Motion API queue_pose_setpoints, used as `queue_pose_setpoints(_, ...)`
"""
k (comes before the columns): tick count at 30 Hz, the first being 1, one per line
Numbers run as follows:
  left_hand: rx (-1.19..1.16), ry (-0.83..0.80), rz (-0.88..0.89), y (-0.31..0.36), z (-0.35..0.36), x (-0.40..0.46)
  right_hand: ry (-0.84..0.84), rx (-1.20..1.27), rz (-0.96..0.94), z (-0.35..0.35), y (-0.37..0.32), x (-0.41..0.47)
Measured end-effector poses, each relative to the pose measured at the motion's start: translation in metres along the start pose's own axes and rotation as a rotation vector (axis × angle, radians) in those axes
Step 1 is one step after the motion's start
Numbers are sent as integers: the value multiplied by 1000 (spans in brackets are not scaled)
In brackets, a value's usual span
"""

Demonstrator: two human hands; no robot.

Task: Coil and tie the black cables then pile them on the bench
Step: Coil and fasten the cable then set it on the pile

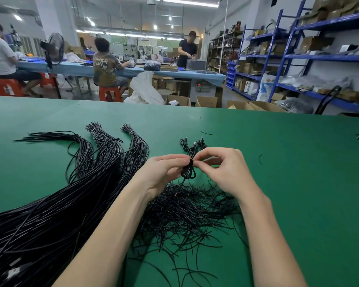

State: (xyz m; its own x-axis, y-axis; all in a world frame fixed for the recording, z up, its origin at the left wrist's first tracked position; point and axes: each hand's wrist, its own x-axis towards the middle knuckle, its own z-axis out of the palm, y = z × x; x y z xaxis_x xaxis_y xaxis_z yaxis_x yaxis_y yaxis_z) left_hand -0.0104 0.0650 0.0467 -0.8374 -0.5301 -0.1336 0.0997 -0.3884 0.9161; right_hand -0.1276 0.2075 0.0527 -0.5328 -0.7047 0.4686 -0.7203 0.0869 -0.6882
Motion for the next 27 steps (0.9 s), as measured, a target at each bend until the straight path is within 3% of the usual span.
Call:
queue_pose_setpoints(9, -176, -26, -124, 4, -1, -4, -11, 36, -75, -1, -5, 0)
queue_pose_setpoints(15, -155, -95, -238, 3, -5, -6, 39, 64, -141, 1, -7, -2)
queue_pose_setpoints(27, -63, -185, -300, 3, -9, -7, 68, 130, -118, 3, -1, -7)
